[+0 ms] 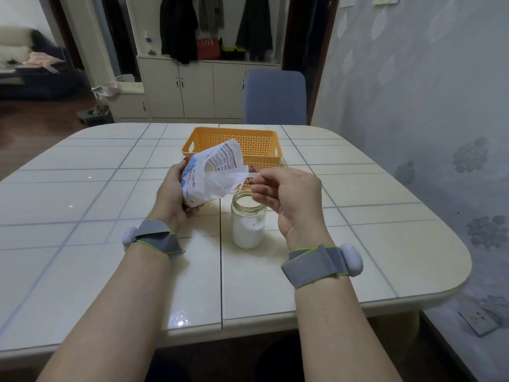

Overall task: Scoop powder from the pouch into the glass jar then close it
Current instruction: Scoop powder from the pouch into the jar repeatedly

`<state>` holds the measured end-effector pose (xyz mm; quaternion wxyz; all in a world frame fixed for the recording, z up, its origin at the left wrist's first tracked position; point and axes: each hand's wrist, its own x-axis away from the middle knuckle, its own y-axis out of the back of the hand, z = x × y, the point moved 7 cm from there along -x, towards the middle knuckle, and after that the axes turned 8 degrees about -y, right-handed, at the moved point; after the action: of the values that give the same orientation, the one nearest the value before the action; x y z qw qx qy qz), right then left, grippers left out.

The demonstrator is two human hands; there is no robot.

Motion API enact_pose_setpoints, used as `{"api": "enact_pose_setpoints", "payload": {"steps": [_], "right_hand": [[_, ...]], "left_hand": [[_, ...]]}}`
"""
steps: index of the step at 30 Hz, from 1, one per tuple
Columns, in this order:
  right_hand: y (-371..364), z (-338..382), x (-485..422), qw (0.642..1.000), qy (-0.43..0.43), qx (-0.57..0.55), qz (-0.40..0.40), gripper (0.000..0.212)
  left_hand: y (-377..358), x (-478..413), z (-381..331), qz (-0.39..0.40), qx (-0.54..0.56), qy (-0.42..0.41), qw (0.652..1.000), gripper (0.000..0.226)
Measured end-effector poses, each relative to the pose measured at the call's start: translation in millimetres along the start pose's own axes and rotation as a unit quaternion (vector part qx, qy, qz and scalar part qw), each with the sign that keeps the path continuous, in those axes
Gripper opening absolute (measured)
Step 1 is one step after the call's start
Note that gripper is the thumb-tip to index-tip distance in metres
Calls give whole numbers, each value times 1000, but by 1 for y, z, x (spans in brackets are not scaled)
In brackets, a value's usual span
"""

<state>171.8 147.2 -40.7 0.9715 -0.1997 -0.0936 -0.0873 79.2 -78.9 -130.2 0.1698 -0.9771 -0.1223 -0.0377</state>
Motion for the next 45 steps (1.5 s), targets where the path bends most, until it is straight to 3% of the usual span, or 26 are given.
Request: {"api": "enact_pose_setpoints", "payload": {"steps": [15,27,31,39,45], "right_hand": [[36,24,10,996,9,-86,-15,8],[54,10,5,1000,-3,-15,0,3],[52,10,6,1000,9,17,23,14],[44,15,11,997,45,24,50,2],[41,18,9,995,69,47,45,9]], "left_hand": [[17,-3,-3,-60,39,-11,997,37],[16,-3,-4,-42,15,-14,999,37],[16,-3,-4,-44,18,-14,999,40],[16,-2,-3,-38,21,-9,999,42],[12,-1,-2,-24,20,-10,999,41]]}}
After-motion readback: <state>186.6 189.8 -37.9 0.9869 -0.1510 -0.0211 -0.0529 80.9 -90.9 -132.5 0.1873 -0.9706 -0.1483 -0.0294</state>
